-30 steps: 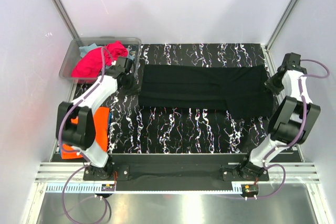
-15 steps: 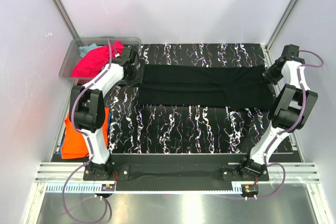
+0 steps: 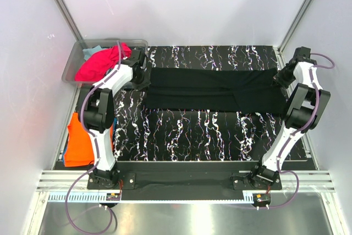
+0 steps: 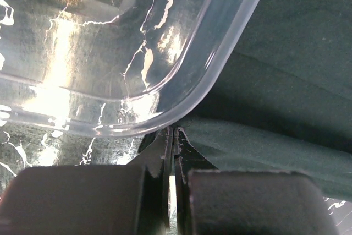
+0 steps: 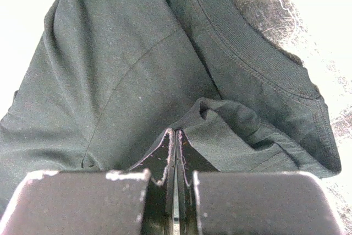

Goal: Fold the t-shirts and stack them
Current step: Fold the tshirt

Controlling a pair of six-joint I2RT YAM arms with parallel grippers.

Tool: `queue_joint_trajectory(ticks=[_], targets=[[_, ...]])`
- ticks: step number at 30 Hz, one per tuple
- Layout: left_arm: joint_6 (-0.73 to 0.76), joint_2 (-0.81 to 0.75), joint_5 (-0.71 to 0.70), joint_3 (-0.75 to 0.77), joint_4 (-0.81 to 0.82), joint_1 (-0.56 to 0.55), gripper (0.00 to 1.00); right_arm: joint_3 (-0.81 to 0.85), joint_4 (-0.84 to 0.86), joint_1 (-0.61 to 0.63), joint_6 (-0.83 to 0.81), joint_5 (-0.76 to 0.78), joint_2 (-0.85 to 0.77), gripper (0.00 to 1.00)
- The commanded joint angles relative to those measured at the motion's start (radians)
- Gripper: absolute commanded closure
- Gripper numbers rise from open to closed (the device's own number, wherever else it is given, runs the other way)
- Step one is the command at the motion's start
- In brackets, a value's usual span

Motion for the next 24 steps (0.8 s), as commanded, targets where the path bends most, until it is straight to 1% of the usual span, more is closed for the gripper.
queue_joint_trajectory(ticks=[1,4,5,6,7,8,9,10,11,12,13,14,15,16,17,18,21,22,24], targets=[[0.027,0.015,-0.053,0.061,0.002,0.013,1.00,0.059,0.006,0.003,-0.015,-0.004,0.014,1.00],[0.039,0.029,-0.059,0.084,0.000,0.012,1.00,0.061,0.006,0.004,-0.015,0.000,0.028,0.99],[0.044,0.032,-0.062,0.094,-0.001,0.012,1.00,0.061,0.004,0.003,-0.015,0.008,0.031,0.97],[0.047,0.035,-0.070,0.100,0.000,0.012,1.00,0.064,0.004,0.004,-0.018,0.014,0.039,0.94],[0.052,0.038,-0.071,0.106,0.002,0.012,0.96,0.067,0.004,0.004,-0.033,0.028,0.043,0.85],[0.065,0.039,-0.073,0.115,-0.001,0.010,0.92,0.085,-0.005,0.004,-0.046,0.034,0.048,0.80],[0.071,0.033,-0.071,0.118,-0.004,0.012,0.82,0.099,-0.014,0.004,-0.058,0.043,0.054,0.74],[0.073,0.021,-0.074,0.121,-0.012,0.010,0.62,0.119,-0.032,0.004,-0.069,0.057,0.054,0.69],[0.082,0.000,-0.074,0.109,-0.017,0.010,0.57,0.163,-0.072,0.007,-0.070,0.074,0.042,0.58],[0.090,-0.025,-0.084,0.103,-0.021,0.010,0.55,0.182,-0.089,0.010,-0.070,0.082,0.028,0.55],[0.096,-0.096,-0.102,0.089,-0.023,0.002,0.50,0.205,-0.102,0.019,-0.073,0.086,0.011,0.53],[0.117,-0.133,-0.123,0.060,-0.024,-0.004,0.40,0.209,-0.126,0.032,-0.074,0.092,-0.010,0.47],[0.131,-0.170,-0.158,0.048,-0.024,-0.020,0.37,0.206,-0.134,0.068,-0.074,0.109,-0.058,0.44],[0.142,-0.239,-0.166,0.034,-0.024,-0.030,0.34,0.196,-0.134,0.088,-0.074,0.121,-0.088,0.43],[0.163,-0.269,-0.163,0.008,-0.021,-0.037,0.34,0.152,-0.131,0.110,-0.070,0.119,-0.140,0.42],[0.171,-0.299,-0.150,-0.007,-0.020,-0.048,0.37,0.127,-0.128,0.137,-0.061,0.100,-0.162,0.41],[0.197,-0.368,-0.119,-0.055,-0.017,-0.122,0.41,0.004,-0.091,0.262,-0.018,0.024,-0.237,0.42],[0.199,-0.378,-0.119,-0.067,-0.011,-0.169,0.42,-0.064,-0.070,0.336,0.017,0.013,-0.251,0.42],[0.202,-0.392,-0.088,-0.119,0.035,-0.211,0.46,-0.122,-0.005,0.416,0.035,0.034,-0.279,0.43]])
